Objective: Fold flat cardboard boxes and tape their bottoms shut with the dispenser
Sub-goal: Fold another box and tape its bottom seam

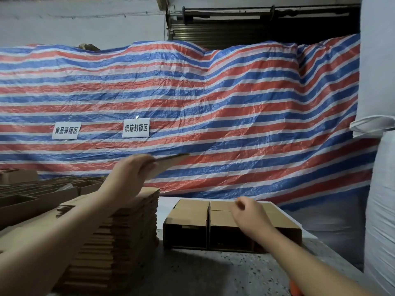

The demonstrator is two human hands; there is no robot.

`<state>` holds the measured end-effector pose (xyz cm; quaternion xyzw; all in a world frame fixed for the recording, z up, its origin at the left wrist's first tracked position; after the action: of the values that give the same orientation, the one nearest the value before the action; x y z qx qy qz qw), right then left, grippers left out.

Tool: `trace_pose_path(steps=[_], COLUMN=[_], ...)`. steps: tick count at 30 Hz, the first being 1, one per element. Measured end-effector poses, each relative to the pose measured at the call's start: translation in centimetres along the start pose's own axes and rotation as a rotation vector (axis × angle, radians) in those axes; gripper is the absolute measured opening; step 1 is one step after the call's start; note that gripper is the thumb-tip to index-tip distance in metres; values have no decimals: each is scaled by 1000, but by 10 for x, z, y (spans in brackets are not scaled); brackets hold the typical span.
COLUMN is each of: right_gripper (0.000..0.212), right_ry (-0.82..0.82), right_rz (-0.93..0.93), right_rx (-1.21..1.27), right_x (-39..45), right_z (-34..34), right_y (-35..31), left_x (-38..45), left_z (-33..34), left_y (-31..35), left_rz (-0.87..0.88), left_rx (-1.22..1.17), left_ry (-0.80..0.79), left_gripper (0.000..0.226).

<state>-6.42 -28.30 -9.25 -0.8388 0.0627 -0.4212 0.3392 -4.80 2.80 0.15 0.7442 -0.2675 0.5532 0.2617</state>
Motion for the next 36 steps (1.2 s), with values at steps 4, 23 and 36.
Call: trace_pose_path(steps=[4, 23, 36], right_gripper=[33, 63, 51], right_ry=[122, 206, 144], right_rz=[98, 255, 503], right_rx=[198, 637, 563], right_x=[31, 26, -58], right_z=[-42, -151, -106], right_y=[-21, -33, 51], left_x=[31, 17, -105], left_z=[-21, -3, 67], left_y=[43, 112, 105], left_rz=[-70, -635, -998], left_rx=[-163, -725, -670], left_ry=[72, -105, -50], left_gripper=[14, 36, 31])
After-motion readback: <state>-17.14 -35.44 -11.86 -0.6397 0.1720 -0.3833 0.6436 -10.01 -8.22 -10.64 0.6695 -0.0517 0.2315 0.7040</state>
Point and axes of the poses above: each hand's wrist, its own x-axis towards the middle knuckle, its own z-axis out of the palm, y = z × x, the point moved 3 cm from there along x, towards the middle knuckle, and after that the axes turned 14 degrees about y, right-handed, at the moved point
